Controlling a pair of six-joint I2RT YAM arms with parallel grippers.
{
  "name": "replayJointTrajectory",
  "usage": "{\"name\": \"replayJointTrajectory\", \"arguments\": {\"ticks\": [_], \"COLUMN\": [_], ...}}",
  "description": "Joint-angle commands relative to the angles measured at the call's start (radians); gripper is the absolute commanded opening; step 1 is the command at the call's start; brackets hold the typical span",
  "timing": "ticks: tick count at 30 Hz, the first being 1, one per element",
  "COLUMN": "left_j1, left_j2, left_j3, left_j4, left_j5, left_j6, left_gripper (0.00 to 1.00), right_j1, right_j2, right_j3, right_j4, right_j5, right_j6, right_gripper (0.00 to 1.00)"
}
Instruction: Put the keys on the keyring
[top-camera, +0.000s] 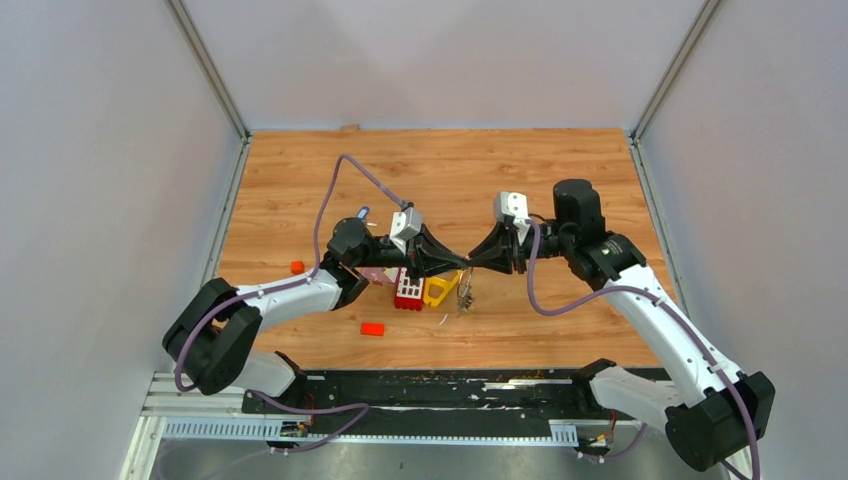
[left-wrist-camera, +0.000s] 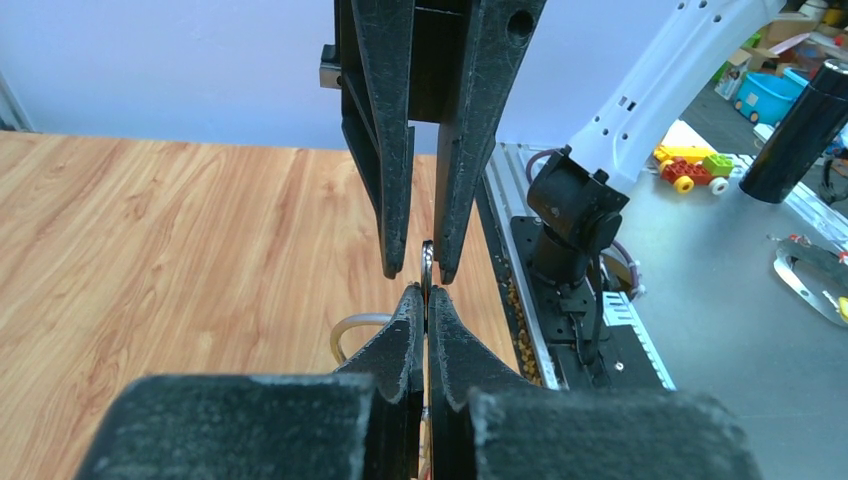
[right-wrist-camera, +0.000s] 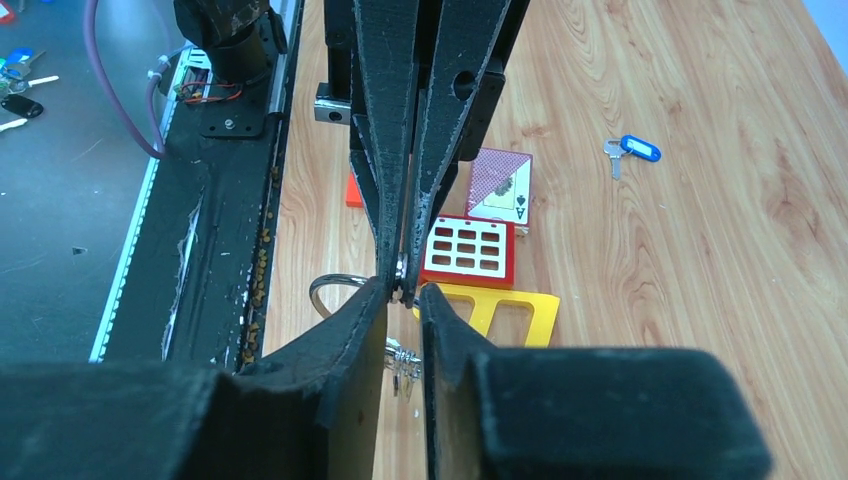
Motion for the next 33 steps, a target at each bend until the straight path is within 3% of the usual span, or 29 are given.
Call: {"name": "replayJointTrajectory", "arguments": {"ticks": [1,8,14,20,23,26,33], "left_j1": [-0.006,-0.006,-0.006,-0.006,-0.006,-0.006,-0.006], "left_j2": [0.0,0.002,0.003,-0.038,-0.082,-0.106,-0.074], "left_j3": [0.004,0.005,0.006,0.029,0.056,0.085,0.133], "left_j4": [0.07,0.076,0.067,-0.062,-0.205,-0.324,-0.366], "left_j5": [0.004,0.008,0.005,0.0,-0.008,-0.004,0.008], "left_j6": [-0.012,-0.015,0.001,0.122,0.246,0.328,0.336], "left_gripper": [0.0,0.0,0.01,0.3,0.37,0.37,0.27], "right_j1": [-0.004,-0.004,-0.004,-0.005,-0.004,-0.005,-0.004], "right_j2": [0.006,0.01,-0.01,-0.026,-0.028,-0.024,-0.016], "right_j3": [0.015,0.013,0.011,-0.007,-0.012,-0.014,-0.016], "right_j4": [0.043,0.044,0.025,0.023,0.023,0.024,0.024], "right_j5": [-0.042,-0.052,-0.048,-0.033,-0.027,-0.025,-0.033], "right_j6": [0.013,0.008,-0.026,-0.042,-0.044,-0.043,-0.043], "right_gripper": [0.16,0.0,0.0,0.0,0.0,0.0,0.0]}}
